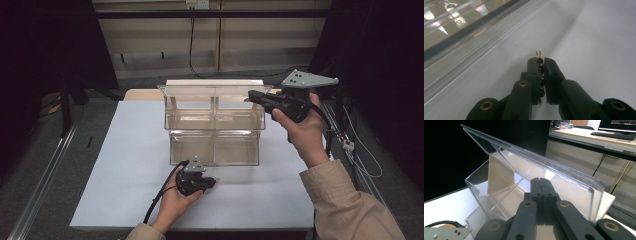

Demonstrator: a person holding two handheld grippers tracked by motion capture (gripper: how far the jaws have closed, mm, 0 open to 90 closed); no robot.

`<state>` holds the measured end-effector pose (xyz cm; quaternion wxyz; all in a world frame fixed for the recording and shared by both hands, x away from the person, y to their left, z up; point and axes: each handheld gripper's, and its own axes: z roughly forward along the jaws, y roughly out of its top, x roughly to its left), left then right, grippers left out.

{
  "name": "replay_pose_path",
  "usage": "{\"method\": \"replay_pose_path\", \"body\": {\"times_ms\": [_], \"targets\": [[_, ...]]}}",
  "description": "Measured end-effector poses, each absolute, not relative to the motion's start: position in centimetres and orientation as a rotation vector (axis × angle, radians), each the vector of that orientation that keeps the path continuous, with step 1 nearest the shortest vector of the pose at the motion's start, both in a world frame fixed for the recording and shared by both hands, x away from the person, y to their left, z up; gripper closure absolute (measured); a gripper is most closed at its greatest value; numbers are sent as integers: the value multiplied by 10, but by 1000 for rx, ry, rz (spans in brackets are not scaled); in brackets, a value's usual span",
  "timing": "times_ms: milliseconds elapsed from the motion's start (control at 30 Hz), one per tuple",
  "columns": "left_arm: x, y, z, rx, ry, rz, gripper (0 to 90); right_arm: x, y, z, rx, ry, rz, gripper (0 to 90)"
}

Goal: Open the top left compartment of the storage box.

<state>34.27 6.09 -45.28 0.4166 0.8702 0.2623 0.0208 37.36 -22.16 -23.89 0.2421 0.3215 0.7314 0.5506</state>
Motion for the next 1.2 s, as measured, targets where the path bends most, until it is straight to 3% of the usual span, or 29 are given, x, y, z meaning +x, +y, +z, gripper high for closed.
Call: {"method": "replay_pose_path", "body": {"times_ms": [567, 1200], "targets": [[340, 70, -425, 2173, 623, -104, 840, 375, -219, -240, 878, 2000, 1514, 900], [343, 88, -393, 2166, 599, -136, 840, 378, -216, -241, 875, 2018, 1515, 900]]}}
